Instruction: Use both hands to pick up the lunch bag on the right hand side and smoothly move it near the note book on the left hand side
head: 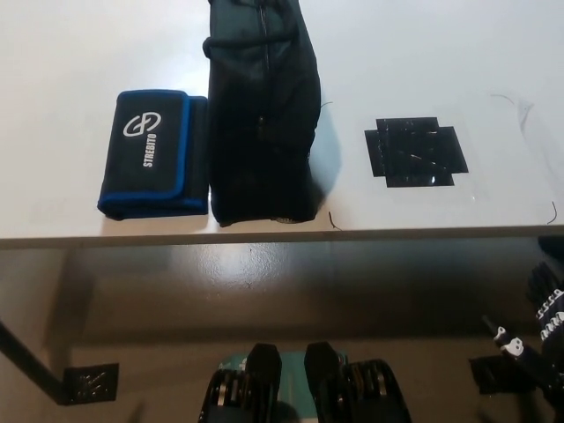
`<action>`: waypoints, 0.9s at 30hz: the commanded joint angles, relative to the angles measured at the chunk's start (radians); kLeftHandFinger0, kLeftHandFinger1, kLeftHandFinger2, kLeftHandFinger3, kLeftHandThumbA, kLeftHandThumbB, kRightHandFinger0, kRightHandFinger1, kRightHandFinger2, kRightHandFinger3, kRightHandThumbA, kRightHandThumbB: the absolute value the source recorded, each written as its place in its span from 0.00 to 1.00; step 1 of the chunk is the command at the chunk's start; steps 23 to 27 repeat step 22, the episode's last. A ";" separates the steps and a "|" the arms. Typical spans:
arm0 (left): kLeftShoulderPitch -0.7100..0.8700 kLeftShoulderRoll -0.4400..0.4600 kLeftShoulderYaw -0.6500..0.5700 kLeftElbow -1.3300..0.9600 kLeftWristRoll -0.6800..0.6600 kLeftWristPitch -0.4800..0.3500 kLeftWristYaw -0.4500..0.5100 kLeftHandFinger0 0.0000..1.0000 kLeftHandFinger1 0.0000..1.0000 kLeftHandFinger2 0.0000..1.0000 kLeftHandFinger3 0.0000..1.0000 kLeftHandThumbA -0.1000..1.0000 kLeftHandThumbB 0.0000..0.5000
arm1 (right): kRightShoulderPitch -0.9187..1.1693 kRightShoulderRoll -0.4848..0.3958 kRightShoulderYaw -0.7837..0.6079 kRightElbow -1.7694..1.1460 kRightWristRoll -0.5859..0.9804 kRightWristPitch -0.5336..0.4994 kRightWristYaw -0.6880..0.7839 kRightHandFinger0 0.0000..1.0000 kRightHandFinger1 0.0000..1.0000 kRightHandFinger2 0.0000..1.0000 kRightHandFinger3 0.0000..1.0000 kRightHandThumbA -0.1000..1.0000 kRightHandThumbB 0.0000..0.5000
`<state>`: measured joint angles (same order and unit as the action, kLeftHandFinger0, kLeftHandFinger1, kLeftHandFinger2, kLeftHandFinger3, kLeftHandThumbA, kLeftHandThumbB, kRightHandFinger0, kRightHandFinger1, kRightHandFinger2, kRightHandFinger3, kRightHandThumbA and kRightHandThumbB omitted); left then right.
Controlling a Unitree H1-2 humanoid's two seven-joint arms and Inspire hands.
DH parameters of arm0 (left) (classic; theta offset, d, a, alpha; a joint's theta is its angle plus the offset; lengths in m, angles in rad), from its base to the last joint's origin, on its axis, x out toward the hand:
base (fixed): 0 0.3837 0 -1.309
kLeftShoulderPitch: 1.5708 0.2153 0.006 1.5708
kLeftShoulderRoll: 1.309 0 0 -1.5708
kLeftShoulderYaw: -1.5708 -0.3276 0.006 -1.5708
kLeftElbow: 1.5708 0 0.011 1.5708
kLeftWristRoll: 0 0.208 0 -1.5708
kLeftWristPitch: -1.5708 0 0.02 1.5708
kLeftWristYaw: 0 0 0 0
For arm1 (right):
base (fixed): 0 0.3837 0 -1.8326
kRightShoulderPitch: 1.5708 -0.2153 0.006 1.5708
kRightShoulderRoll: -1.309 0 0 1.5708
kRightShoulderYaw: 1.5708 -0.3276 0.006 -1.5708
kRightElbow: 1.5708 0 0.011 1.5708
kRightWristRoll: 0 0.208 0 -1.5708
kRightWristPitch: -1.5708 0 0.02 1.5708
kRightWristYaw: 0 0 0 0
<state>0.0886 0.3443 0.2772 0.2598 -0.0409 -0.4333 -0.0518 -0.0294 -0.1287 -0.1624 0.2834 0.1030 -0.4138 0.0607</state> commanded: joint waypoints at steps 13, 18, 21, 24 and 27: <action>-0.015 0.019 0.017 0.000 -0.008 -0.037 -0.006 1.00 1.00 1.00 1.00 1.00 0.62 | -0.033 0.000 -0.026 -0.004 0.004 -0.056 0.025 1.00 1.00 1.00 1.00 1.00 0.44; -0.016 0.020 0.017 -0.001 -0.002 -0.037 -0.004 1.00 1.00 1.00 1.00 1.00 0.61 | -0.036 0.001 -0.030 -0.001 0.006 -0.056 0.033 1.00 1.00 1.00 1.00 1.00 0.45; -0.015 0.020 0.015 -0.004 0.008 -0.037 0.003 1.00 1.00 1.00 1.00 1.00 0.61 | -0.037 0.002 -0.032 0.001 0.012 -0.056 0.038 1.00 1.00 1.00 1.00 1.00 0.46; -0.014 0.020 0.015 -0.005 0.008 -0.037 0.004 1.00 1.00 1.00 1.00 1.00 0.61 | -0.037 0.003 -0.033 0.001 0.014 -0.056 0.039 1.00 1.00 1.00 1.00 1.00 0.46; -0.014 0.020 0.015 -0.005 0.008 -0.037 0.004 1.00 1.00 1.00 1.00 1.00 0.61 | -0.037 0.003 -0.033 0.001 0.014 -0.056 0.039 1.00 1.00 1.00 1.00 1.00 0.46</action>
